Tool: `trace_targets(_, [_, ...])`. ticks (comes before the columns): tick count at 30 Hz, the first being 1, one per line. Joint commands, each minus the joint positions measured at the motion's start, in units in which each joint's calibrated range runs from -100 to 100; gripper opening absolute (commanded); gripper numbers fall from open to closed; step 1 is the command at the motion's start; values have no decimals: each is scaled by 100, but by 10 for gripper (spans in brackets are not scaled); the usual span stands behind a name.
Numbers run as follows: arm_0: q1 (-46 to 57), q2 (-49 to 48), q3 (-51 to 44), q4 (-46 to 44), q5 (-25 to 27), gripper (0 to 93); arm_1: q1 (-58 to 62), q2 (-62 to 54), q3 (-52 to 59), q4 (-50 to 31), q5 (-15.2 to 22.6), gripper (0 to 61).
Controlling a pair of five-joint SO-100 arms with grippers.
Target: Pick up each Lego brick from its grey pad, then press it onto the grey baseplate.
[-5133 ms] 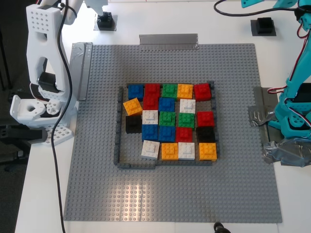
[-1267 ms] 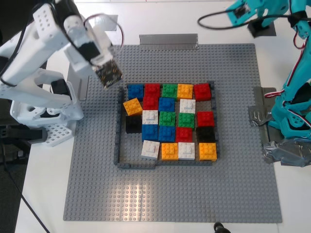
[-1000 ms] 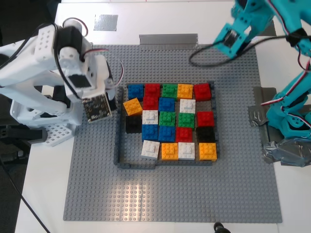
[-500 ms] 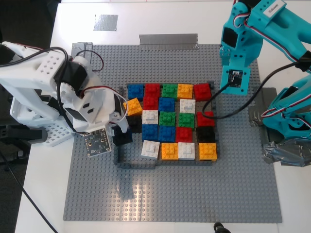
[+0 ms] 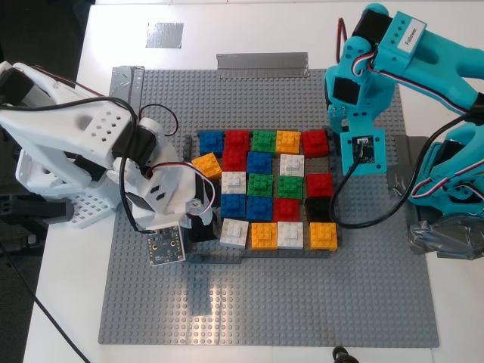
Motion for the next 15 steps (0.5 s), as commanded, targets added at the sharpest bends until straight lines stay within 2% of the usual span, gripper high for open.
trace_targets(1, [-247,-131,-26,70,-137,0,-64,-9,44,-207,4,2])
trace_targets(8, [-486,-79,-8,-52,-303,0,139,94,125,-272,92,2])
trace_targets(15, [-370,539,-26,-370,-298,0,581,428,224,-549,219,2])
